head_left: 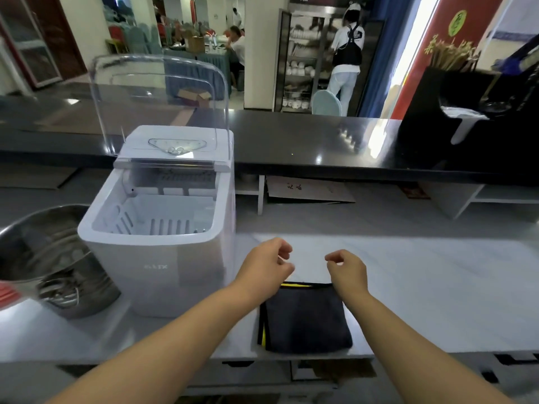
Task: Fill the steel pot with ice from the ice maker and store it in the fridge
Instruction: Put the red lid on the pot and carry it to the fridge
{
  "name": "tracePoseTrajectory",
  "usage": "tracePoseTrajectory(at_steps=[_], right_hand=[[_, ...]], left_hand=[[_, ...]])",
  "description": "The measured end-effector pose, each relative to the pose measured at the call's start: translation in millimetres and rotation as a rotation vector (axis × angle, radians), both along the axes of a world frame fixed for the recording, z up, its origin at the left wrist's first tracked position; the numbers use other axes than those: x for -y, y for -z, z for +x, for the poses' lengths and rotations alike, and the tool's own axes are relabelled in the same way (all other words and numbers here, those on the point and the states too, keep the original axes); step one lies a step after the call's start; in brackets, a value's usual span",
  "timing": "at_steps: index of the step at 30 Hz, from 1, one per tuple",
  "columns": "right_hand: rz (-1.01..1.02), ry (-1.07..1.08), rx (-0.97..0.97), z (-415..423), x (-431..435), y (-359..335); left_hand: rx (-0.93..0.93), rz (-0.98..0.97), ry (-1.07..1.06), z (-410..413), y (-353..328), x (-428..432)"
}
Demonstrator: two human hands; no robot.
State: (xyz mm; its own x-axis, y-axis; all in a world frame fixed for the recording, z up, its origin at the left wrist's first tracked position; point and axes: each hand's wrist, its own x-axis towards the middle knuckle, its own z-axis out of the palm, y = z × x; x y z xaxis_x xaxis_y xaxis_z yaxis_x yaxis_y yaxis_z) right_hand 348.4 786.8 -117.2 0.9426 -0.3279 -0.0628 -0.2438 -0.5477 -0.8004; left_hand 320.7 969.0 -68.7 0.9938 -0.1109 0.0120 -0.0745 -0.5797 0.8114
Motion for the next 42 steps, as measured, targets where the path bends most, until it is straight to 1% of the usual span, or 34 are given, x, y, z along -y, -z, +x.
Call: tracePoseTrajectory(at_steps=[4,7,10,13,16,18,21,23,26,32,34,36,39,42], right_hand=[[0.073,-0.033,0.116,10.3,-43.0,-38.3],[0.149,-0.077,0.197,17.3,-76.1,-70.8],[0.230,-0.088,0.258,27.7,-109.1,-100.9],[0.254,-0.099,0.314,40.8,-139.9,-129.9],[0.279,-0.123,0.344,54.6,-169.7,-156.4],[0.310,-0.138,0.355,61.7,-185.6,-171.3],[0.287,-0.158,0.390,68.6,-206.1,-189.7],[0.267,-0.152,0.408,69.9,-217.3,-196.5],[0.282,-0.135,0.430,65.3,-231.2,-197.4],[0.380,-0.046,0.521,42.7,-245.6,-198.0],[0.433,0.005,0.512,35.2,-247.4,-199.5],[0.476,0.047,0.487,30.2,-246.0,-198.2],[0.468,0.078,0.472,19.6,-242.0,-193.4],[0.452,0.077,0.451,8.8,-235.2,-186.5]], left_hand=[[0.208,-0.104,0.048,-9.5,-59.0,-24.0],[0.273,-0.214,0.020,-14.0,-91.9,-62.5],[0.303,-0.294,-0.100,-11.2,-112.0,-111.4],[0.302,-0.361,-0.223,-2.5,-121.0,-160.5],[0.350,-0.421,-0.347,10.8,-129.3,-208.0],[0.381,-0.439,-0.430,22.5,-133.7,-235.4],[0.382,-0.450,-0.495,44.5,-140.3,-268.4],[0.324,-0.405,-0.479,58.4,-141.7,-283.9],[0.237,-0.356,-0.377,68.6,-142.0,-297.4],[0.222,-0.517,-0.249,59.5,-143.7,-307.1],[0.200,-0.594,-0.239,56.3,-140.9,-310.9],[0.191,-0.587,-0.226,51.1,-139.6,-315.2],[0.176,-0.560,-0.197,43.4,-134.9,-322.7],[0.129,-0.596,-0.162,35.2,-126.1,-328.8]])
